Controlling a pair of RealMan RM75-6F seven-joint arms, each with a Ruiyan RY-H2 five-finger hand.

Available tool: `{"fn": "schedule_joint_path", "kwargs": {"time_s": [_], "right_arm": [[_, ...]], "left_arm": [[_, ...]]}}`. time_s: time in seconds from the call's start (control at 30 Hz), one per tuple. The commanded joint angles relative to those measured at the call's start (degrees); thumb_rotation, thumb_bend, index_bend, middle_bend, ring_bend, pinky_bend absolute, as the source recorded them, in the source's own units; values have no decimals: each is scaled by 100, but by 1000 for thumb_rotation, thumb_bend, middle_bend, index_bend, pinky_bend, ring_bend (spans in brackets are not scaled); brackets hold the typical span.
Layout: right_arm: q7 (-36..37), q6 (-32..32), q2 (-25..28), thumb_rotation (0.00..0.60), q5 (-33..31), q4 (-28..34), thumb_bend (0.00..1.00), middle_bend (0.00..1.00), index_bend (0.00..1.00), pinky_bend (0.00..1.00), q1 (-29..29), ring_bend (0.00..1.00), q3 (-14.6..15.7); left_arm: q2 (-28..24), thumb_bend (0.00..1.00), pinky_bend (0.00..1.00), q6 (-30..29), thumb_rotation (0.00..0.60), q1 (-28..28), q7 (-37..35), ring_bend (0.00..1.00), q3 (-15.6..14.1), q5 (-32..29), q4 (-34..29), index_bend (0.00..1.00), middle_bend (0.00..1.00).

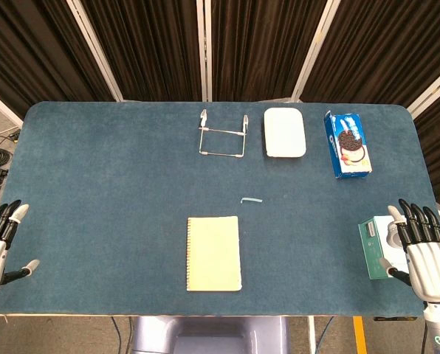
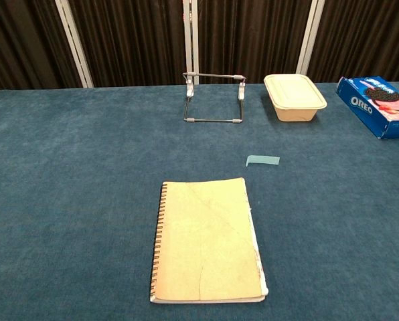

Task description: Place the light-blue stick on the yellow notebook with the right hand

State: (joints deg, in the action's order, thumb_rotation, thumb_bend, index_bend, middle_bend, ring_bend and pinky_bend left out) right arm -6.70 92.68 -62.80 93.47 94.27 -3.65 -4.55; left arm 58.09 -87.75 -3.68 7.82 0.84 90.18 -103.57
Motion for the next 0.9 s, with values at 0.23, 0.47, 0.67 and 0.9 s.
{"fn": "schedule_joint_path", "kwargs": {"time_s": [0.23,0.47,0.67,0.9], "right_arm": [[-3,-134,-26,600,-74,-25,0,0,24,0,-60,0,-19],[68,-1276,-17,600,-480,-29,0,0,73,0,-809,0,-329],[-214,-2307,-196,600,-957,-55,3,0,271,0,-1654,0,-734],[-709,-3289,-744,600,-1687,-241,157,0,412,0,-2494,0,-1036]], "left_arm": [[41,0,0,69,600,-26,58,0,15,-66,20,0,0],[115,0,0,155,600,-70,146,0,89,-252,80,0,0],[212,0,0,264,600,-143,298,0,169,-434,170,0,0],[305,0,0,424,600,-235,392,0,262,-692,277,0,0]]}}
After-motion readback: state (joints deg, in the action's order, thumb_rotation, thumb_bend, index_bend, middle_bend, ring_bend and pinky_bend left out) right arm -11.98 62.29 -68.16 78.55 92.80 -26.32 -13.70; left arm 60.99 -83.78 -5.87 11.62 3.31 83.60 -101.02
